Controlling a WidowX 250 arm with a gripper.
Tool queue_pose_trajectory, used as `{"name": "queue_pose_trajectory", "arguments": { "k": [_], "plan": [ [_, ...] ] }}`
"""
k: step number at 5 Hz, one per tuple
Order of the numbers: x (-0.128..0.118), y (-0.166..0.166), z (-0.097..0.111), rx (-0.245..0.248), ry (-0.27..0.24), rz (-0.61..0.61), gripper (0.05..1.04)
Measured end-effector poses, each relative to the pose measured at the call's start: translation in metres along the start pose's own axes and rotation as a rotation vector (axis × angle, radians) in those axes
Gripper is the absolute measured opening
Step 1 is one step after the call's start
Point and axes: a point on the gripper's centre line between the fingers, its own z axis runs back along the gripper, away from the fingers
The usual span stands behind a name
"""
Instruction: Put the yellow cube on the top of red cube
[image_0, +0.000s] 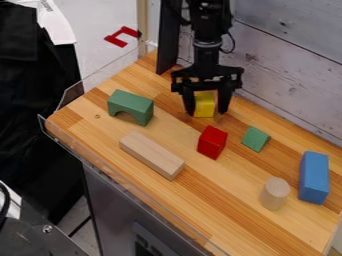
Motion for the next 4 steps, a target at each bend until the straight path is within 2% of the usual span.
{"name": "queue_pose_trajectory", "arguments": {
  "k": [1, 2, 3, 4],
  "plan": [
    [0.001, -0.001, 0.001, -0.016, 0.001, 0.000, 0.583],
    [-0.005, 0.003, 0.005, -0.014, 0.016, -0.032, 0.582],
    [-0.013, 0.002, 0.030, -0.034, -0.012, -0.097, 0.582],
    [-0.032, -0.004, 0.065, -0.053, -0.042, -0.243, 0.582]
  ]
}}
